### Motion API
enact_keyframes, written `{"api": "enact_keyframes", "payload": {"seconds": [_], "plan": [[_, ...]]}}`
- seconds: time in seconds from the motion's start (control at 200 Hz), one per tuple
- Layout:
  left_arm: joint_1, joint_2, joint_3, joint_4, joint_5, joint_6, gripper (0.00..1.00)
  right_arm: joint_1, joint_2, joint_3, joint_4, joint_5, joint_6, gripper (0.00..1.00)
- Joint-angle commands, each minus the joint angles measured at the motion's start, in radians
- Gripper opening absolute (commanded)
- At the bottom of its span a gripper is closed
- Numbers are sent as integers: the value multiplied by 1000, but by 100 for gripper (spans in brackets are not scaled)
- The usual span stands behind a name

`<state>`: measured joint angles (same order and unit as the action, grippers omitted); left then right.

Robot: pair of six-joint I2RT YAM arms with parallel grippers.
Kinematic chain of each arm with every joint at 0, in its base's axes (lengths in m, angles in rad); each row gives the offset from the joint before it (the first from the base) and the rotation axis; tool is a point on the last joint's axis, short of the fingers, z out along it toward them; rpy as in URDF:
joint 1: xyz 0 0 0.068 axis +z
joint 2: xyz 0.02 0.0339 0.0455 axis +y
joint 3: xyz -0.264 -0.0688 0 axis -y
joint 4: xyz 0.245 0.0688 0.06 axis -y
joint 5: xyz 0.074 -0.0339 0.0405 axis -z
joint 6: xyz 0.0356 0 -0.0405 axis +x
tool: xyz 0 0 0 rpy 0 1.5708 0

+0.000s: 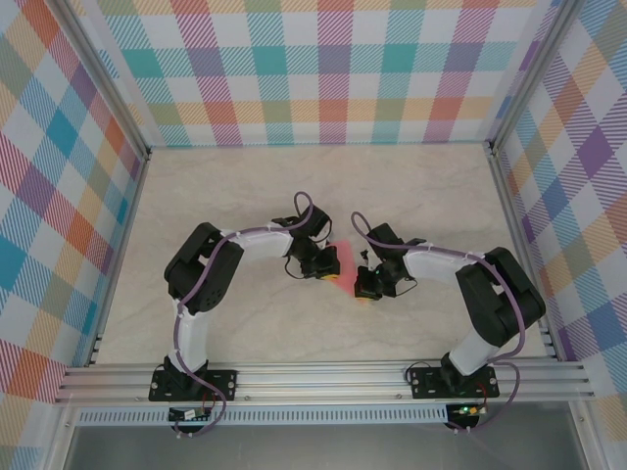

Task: Fold a paper plane with a square sheet of paper (fold left side to right side)
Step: Third fold the triangle at the center of the table.

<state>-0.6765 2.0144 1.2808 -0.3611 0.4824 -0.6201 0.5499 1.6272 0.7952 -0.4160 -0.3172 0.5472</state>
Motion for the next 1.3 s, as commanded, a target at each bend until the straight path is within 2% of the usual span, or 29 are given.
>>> {"api": "enact_keyframes", "payload": {"seconds": [0.0, 0.17, 0.49, 0.95, 1.125, 1.295], "plan": [[2, -98, -10, -15, -42, 11, 11, 4, 56, -36, -39, 75, 12, 0], [-36, -155, -65, 46, -7, -18, 8, 4, 48, -36, -55, 85, 0, 0], [-120, -62, -46, 75, 29, -44, 2, 4, 48, -27, -61, 82, -6, 0], [-126, 0, -34, 96, 39, -24, 0, 5, 58, -19, -76, 90, -18, 0], [-120, -5, -33, 18, 2, 23, 0, 4, 60, -16, -84, 99, -23, 0], [-105, -24, -73, 34, 0, 100, 0, 4, 61, -18, -94, 110, -26, 0]]}}
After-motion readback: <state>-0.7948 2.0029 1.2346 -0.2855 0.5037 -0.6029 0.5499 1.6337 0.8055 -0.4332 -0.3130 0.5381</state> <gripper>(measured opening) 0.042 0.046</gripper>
